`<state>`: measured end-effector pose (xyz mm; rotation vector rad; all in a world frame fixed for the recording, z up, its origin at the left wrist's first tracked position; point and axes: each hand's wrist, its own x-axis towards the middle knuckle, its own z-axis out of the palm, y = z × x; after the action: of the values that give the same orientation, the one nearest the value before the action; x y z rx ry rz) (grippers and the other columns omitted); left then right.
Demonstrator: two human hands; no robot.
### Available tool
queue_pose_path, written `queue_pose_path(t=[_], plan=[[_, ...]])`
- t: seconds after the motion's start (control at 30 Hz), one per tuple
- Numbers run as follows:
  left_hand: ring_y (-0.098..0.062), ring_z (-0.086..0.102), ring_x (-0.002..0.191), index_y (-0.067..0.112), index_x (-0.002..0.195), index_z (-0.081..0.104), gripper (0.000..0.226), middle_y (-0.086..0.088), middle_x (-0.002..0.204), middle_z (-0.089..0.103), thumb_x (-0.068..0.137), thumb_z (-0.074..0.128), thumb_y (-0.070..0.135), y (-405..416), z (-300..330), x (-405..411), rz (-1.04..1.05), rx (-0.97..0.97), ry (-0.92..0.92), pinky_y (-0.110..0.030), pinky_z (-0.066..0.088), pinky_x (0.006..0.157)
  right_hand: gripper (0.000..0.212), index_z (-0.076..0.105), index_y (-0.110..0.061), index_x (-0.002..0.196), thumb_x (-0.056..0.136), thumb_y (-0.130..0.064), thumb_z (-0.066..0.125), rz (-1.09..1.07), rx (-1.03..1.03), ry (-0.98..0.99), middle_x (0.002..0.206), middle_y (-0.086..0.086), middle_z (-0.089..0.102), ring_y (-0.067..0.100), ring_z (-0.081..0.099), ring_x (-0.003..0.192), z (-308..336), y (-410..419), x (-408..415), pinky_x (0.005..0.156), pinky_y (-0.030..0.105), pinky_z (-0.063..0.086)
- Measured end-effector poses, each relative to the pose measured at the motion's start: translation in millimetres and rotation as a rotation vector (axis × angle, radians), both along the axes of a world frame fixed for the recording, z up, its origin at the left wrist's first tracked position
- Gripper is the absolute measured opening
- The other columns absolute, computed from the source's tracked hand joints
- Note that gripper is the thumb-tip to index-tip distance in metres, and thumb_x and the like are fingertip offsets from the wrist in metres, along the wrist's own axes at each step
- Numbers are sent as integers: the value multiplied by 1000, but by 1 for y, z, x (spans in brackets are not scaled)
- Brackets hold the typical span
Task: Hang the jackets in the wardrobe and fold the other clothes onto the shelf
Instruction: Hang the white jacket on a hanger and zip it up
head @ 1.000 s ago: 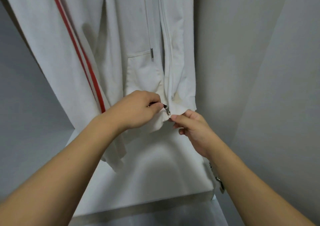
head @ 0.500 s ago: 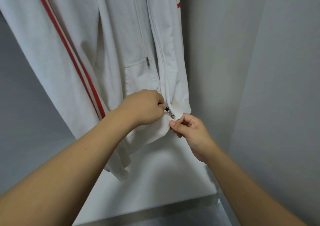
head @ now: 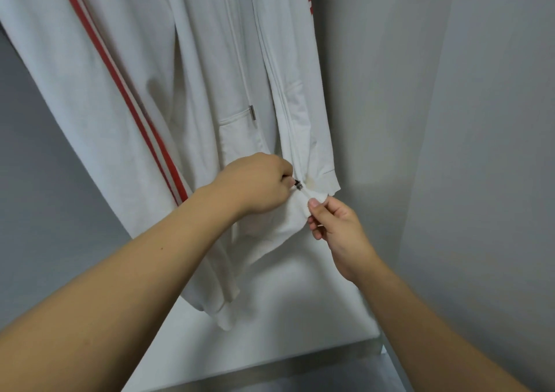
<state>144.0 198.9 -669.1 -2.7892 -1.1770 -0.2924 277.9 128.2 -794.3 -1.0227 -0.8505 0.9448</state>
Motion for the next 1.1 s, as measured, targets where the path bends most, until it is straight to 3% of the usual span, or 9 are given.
queue_pose_path(t=[0.2,0.3,0.47,0.53,0.63,0.73,0.9,1.03,1.1], plan=[[-34,59,94,22,77,43,17,-9,98,66,94,45,25,19,26,8,197,401,-59,-36,29,78,20,60,-11,80,98,-18,57,-117,-243,62,70,4,51,11,43,57,-42,-2,7,53,23,38],[-34,59,92,22,81,47,15,-9,95,66,95,45,27,19,37,16,121,437,4,-36,28,76,20,59,-7,93,92,-27,61,-253,-488,-129,95,12,57,24,53,74,-34,8,5,68,34,44],[-26,48,85,19,86,57,27,-4,90,65,99,37,31,12,53,29,-14,424,92,-36,25,78,89,29,-14,148,77,-51,67,-537,-426,-725,145,9,30,32,29,133,40,33,-20,108,41,29],[-26,52,90,20,93,61,29,-3,91,65,100,36,31,15,64,30,-6,401,95,-36,25,80,56,52,-16,132,86,-47,59,-532,-358,-919,132,8,51,33,39,125,68,46,-18,103,42,31],[-24,44,84,22,87,55,22,0,86,60,99,38,31,16,75,31,39,432,125,-37,25,82,24,62,-13,86,94,-34,54,-452,-257,-857,91,8,66,36,58,93,83,56,-12,79,37,44],[-27,45,87,23,88,57,18,-3,93,64,96,41,27,22,99,27,139,564,115,-40,27,89,30,52,-14,71,94,-33,56,-428,-348,-805,81,8,61,37,58,83,74,56,-6,70,35,46],[-28,50,95,16,97,62,19,-7,99,66,91,45,18,43,152,25,232,709,-23,-41,27,88,29,61,-9,105,93,-35,56,-193,-447,-988,113,12,64,32,61,103,113,88,6,76,29,43],[-29,50,102,18,94,63,16,-5,93,65,94,47,20,54,186,35,144,790,77,-42,21,95,31,52,-28,66,95,-34,57,-220,54,-771,62,-21,60,-5,55,59,186,110,1,50,10,35],[-28,46,93,19,85,60,12,-5,84,61,91,50,19,57,212,38,133,843,69,-41,22,94,41,42,-24,59,96,-32,57,-206,-61,-835,57,-12,53,2,48,53,202,117,4,46,15,29]])
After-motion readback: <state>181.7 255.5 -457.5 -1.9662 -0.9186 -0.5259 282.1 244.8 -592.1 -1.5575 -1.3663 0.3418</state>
